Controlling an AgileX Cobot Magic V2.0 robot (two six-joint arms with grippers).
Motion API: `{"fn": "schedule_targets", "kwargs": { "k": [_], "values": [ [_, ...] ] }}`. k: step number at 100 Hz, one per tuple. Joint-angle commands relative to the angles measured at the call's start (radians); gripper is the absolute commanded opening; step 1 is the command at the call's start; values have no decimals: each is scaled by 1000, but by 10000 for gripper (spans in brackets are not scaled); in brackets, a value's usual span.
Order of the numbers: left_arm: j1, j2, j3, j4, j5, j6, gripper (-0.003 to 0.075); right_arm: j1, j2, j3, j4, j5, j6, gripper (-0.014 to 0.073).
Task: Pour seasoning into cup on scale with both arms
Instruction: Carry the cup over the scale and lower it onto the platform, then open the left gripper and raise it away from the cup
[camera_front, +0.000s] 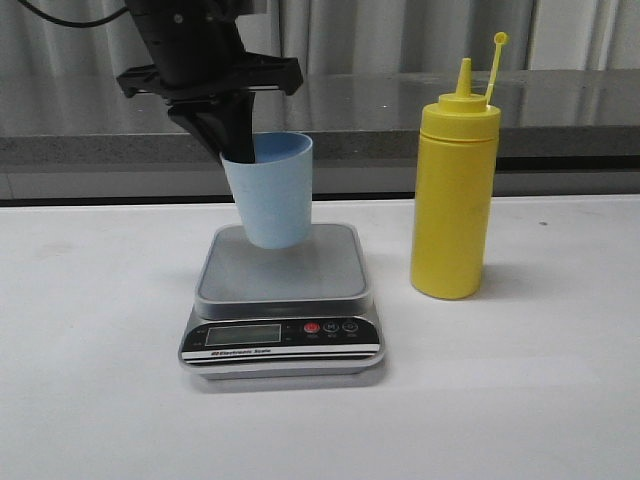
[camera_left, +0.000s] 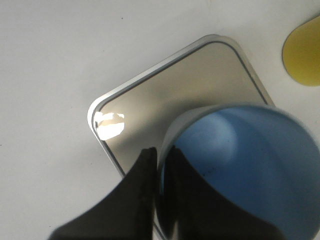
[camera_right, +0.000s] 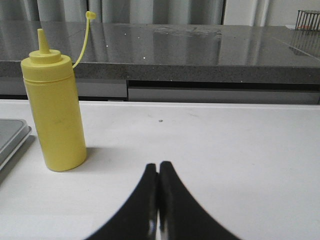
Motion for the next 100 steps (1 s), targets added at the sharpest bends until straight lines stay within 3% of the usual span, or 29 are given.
{"fn": "schedule_targets", "kwargs": {
  "k": [1,60,72,91,100],
  "values": [
    [-9,-40,-34,-7,-9,2,-20,-8,-19,-20,-4,-83,-7,-66],
    [-9,-22,-37,-7,0,2,-1,-8,-19,-20,-4,-83,-7,-66],
    [-9,-25,-39,-7,0,2,122,-8,-19,-20,-4,-83,-7,-66],
    [-9,-26,-39,-14,21,2,422,-8,-19,-20,-4,-83,-7,-66],
    [-9,-31,-39,-14,24,2,503,-8,-19,-20,-4,-83,-7,-66]
  ]
}}
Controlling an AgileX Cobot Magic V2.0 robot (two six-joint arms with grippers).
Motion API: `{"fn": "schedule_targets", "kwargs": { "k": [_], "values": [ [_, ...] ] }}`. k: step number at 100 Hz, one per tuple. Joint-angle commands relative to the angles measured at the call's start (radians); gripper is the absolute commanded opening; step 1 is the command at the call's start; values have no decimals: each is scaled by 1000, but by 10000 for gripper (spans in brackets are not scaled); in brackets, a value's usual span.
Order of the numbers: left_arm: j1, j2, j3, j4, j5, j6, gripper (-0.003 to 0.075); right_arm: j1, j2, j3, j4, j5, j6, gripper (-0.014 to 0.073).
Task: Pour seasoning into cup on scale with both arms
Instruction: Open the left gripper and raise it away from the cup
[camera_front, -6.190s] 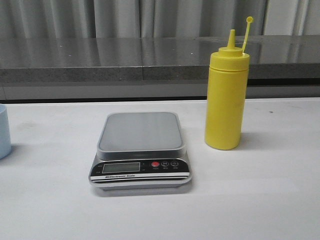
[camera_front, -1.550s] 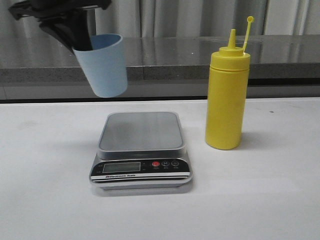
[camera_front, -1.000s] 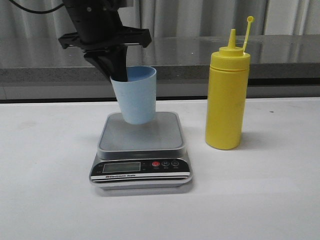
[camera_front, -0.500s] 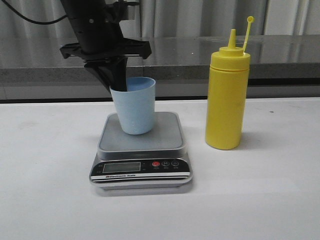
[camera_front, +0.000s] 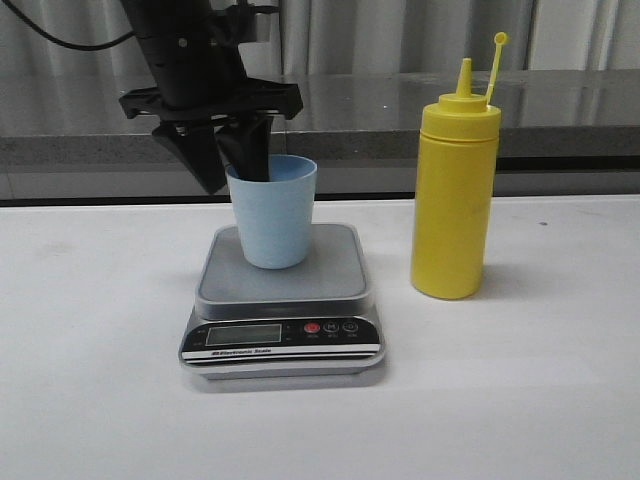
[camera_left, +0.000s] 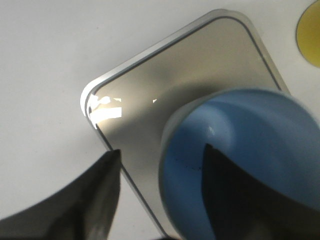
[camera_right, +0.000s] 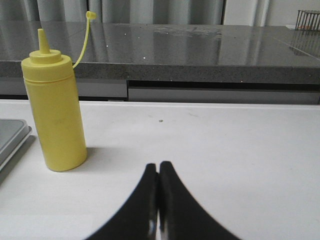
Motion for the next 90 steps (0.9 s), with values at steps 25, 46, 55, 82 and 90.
{"fn": "schedule_targets", "kwargs": {
  "k": [25,46,55,82,90],
  "values": [
    [-7,-121,-31,-13,-37,2,520,-8,-19,-20,-4,-83,-7,-66],
    [33,-201,-26,-15,-82,2,515,-8,-19,-20,-4,-83,-7,-66],
    [65,-244,-10,-15,-96,2,515,-8,-19,-20,-4,-83,-7,-66],
    [193,-428,165,-15,-226,2,515,-8,-19,-20,-4,-83,-7,-66],
    [236,-503,253,-15,-294,2,515,-8,-19,-20,-4,-83,-7,-66]
  ]
}}
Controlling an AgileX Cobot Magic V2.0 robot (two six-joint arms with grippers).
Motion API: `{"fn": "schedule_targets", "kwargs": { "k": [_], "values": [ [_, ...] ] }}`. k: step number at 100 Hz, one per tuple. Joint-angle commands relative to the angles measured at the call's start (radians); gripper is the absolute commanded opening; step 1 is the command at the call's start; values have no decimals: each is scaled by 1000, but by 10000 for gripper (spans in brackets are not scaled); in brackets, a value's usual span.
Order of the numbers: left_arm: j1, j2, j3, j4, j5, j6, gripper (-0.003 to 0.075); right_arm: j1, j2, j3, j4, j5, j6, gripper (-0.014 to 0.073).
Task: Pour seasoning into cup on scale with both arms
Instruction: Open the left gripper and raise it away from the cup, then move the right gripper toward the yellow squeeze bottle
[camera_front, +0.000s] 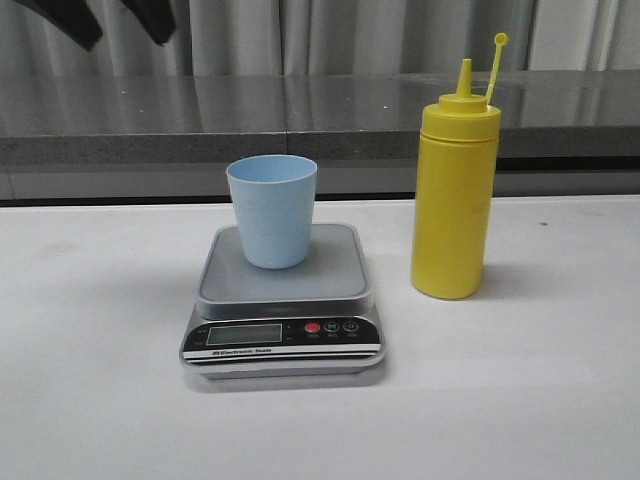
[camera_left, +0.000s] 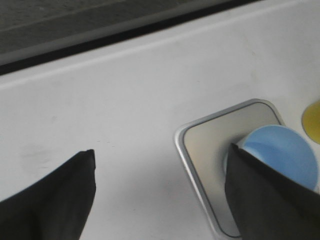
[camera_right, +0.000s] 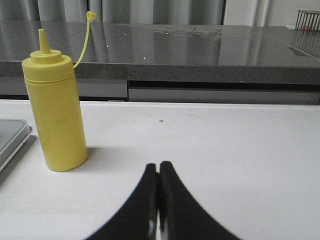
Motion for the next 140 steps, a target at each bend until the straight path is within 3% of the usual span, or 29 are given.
{"fn": "schedule_targets", "kwargs": {
  "k": [1,39,72,102,140],
  "values": [
    [40,-117,58,-11,-120,2,515,-8,-19,-20,-4,-83,-7,-66],
    [137,-497,569,-11,-531,2,515,-8,-19,-20,-4,-83,-7,-66],
    [137,-856,960,24,-747,10,515,-8,-19,-20,-4,-83,-7,-66],
    [137,-1161,1151,26,-724,10,515,-8,-19,-20,-4,-83,-7,-66],
    [137,-1381,1202,26,-666,10,506,-8,-19,-20,-4,-83,-7,-66]
  ]
}}
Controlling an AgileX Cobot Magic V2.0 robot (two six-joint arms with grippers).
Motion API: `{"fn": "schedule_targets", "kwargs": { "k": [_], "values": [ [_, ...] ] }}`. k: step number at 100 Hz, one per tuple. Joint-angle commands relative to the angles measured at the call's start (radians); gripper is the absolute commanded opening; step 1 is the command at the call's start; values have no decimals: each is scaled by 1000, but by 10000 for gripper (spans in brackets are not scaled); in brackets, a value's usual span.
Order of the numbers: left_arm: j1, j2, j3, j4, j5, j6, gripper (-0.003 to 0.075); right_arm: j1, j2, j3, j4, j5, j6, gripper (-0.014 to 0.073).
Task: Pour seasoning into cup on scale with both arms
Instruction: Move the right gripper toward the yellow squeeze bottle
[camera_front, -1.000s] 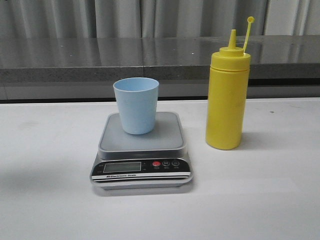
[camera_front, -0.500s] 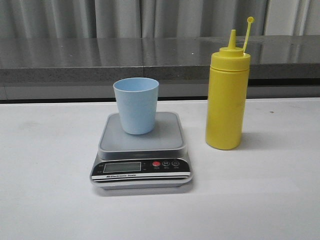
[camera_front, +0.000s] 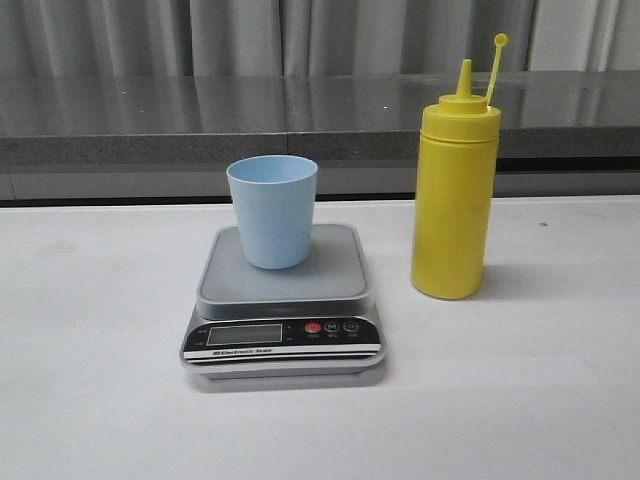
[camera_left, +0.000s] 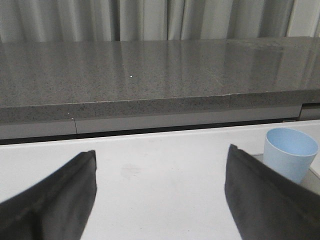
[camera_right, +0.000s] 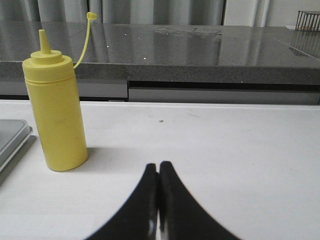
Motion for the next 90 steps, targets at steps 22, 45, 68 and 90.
{"fn": "schedule_targets", "kwargs": {
  "k": [22,45,68,90],
  "values": [
    [2,-3,-23,-1,-62,2,284,-8,-19,-20,-4,-83,-7,-66],
    [2,-3,-23,-1,-58,2,12,-8,-19,-20,-4,-99,-7,-66],
    [2,-3,-23,-1,-47,2,-20,-8,-19,-21,-4,-149,-7,-66],
    [2,-3,-23,-1,-47,2,-20,-8,-8,-96,-4,-227,-6,-66]
  ]
}}
